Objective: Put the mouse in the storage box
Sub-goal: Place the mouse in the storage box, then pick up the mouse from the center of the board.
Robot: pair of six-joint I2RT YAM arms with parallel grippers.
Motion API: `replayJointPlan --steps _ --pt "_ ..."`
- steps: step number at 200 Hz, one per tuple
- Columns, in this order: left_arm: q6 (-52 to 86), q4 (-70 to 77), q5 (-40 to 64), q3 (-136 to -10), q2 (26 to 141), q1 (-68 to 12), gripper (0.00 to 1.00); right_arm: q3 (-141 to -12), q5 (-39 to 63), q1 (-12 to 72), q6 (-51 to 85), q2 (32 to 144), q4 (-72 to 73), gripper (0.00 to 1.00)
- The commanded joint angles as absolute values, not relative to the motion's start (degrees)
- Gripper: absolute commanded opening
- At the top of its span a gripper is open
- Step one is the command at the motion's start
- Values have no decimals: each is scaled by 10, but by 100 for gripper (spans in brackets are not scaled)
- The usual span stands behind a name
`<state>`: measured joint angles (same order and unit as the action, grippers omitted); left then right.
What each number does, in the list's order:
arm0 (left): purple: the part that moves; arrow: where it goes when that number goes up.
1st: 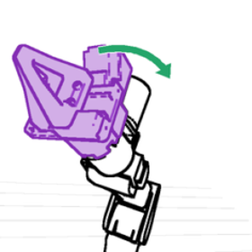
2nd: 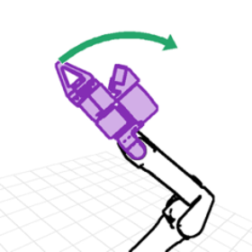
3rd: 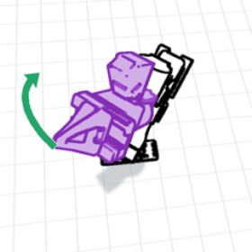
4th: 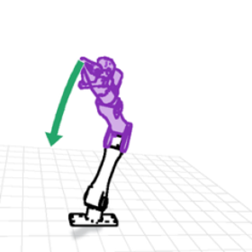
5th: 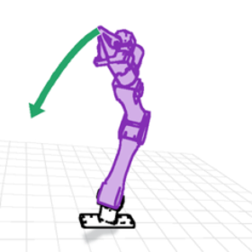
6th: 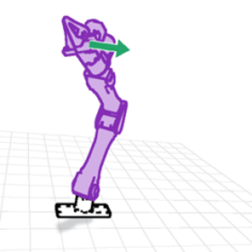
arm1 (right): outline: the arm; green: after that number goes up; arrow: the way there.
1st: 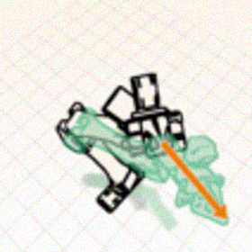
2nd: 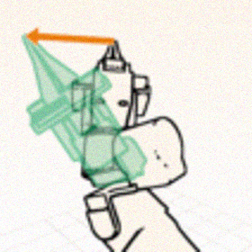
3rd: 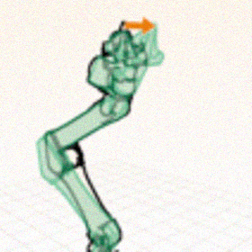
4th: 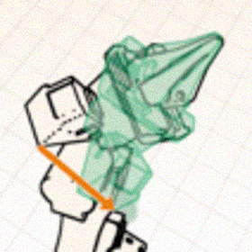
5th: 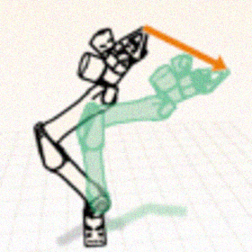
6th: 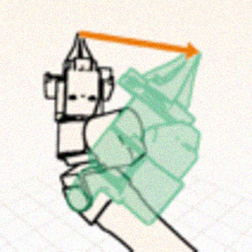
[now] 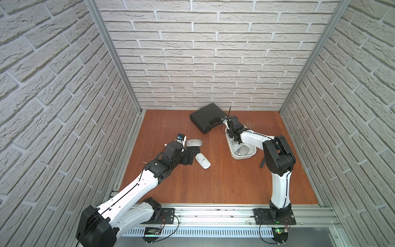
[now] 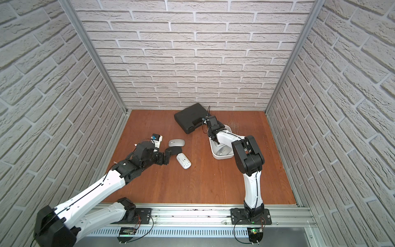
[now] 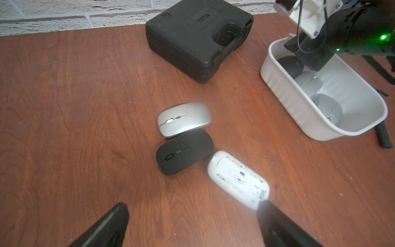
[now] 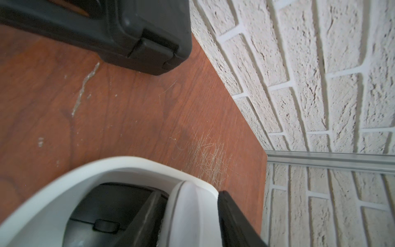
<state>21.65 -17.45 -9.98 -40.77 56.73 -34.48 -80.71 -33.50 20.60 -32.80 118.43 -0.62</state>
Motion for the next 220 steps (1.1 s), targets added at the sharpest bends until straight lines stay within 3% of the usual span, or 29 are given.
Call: replayJointPlan --steps 1,116,220 --pt "210 -166 -95 -409 570 -344 98 -815 -320 212 -329 1180 -18 56" --pt "215 -170 -92 -419 580 -344 98 -811 -201 213 -232 1106 -89 76" --pt "248 -168 -82 -424 601 -333 98 -625 -36 214 4 888 69 78"
